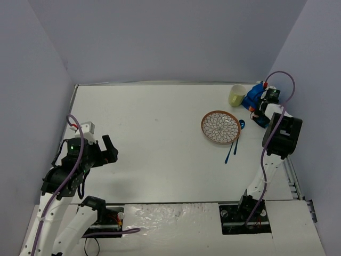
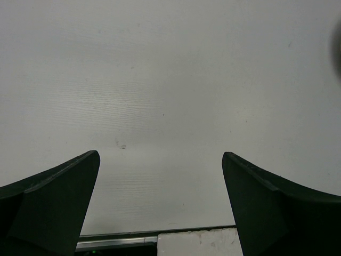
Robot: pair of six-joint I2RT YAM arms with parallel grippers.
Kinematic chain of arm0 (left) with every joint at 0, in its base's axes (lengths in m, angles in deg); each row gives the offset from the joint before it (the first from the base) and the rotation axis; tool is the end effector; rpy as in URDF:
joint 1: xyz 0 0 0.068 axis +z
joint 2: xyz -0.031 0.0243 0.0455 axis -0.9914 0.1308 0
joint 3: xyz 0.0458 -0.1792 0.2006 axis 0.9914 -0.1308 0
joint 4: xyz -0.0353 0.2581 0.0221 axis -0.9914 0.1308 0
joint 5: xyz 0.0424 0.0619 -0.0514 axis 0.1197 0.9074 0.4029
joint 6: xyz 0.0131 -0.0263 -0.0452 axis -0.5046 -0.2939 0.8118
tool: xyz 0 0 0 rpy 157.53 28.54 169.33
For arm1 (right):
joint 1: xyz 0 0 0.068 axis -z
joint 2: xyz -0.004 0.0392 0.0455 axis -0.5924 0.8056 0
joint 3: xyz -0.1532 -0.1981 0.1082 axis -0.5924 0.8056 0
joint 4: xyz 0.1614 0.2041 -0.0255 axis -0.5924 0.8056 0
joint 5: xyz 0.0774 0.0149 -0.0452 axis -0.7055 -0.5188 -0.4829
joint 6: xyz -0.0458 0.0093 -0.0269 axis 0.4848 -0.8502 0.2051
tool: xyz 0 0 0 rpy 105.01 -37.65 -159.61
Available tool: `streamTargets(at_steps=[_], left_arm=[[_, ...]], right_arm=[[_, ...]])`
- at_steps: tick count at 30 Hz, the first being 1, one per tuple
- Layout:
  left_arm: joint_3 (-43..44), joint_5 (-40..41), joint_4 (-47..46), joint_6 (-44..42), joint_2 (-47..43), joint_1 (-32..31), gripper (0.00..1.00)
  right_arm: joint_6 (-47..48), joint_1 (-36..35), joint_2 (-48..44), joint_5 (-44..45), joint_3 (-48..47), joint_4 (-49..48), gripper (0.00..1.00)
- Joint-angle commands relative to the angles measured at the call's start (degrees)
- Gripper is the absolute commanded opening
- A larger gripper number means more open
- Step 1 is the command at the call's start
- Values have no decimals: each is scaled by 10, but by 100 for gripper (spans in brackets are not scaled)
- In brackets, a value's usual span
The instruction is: Set the dinner table for one person
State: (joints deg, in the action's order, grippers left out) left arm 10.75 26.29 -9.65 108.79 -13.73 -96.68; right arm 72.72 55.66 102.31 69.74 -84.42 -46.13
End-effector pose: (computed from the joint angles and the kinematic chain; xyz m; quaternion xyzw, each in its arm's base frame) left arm 0.1142 -0.0298 0.3336 -0.0949 0.8699 -0.1802 0.4493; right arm 0.4731 -0.1615 0.1650 0.0851 0.8731 -0.0484 0.4775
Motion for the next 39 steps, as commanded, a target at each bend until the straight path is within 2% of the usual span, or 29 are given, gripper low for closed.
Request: streamTargets(at_steps=[1,9,13,14,19,25,31,34,36,39], left_arm=[[21,7,-7,6,0,-1,97],[60,-12,3,1,-16,-1,97],[84,5,7,12,-13,-1,97],[93,23,9,24,-10,-2,97],[111,24,10,39,6,-6,97],[119,23,16,43,1,-22,97],[132,30,21,50,2,-26,97],[147,42,26,58,6,-25,97],[156,50,32,66,11,-25,97],[179,66,52,82,18,-25,97]], right_arm=[[-13,7,-40,4,0,11,0],[-60,-43,-248,194,13,12,0],[-53,-107,-330,293,-24,46,0],[-52,-142,-351,303,-35,78,0],[-57,-255,-404,263,-88,109,0],[-70,-432,-347,187,-181,115,0],[-29,-559,-170,138,-370,115,0],[-30,-597,-117,121,-452,88,0],[-34,-619,-110,119,-452,58,0],[-45,-667,-155,144,-324,-43,0]])
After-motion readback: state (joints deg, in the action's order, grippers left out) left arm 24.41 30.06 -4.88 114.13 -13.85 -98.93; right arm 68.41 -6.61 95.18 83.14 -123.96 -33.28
